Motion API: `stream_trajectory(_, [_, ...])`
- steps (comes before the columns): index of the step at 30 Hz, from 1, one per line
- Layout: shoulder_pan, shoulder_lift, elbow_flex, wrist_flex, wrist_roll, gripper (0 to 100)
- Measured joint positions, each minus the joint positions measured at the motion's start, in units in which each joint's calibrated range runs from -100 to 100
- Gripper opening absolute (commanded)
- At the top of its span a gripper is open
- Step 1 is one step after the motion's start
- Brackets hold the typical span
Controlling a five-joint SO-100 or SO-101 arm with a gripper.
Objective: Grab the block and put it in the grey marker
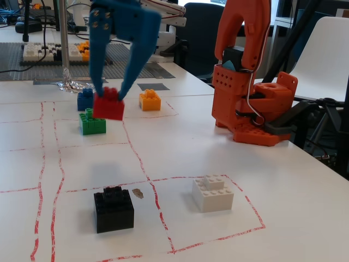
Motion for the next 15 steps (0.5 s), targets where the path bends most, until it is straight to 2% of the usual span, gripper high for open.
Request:
stream_trajectory(4, [4.59, -6.19, 0.27, 4.10, 4.59, 0])
stream_trajectory(8, [12.86, -16.59, 7.75, 8.52, 10.70, 0])
stream_trajectory(15, [33.30, -29.57, 22.45, 10.77, 23.69, 0])
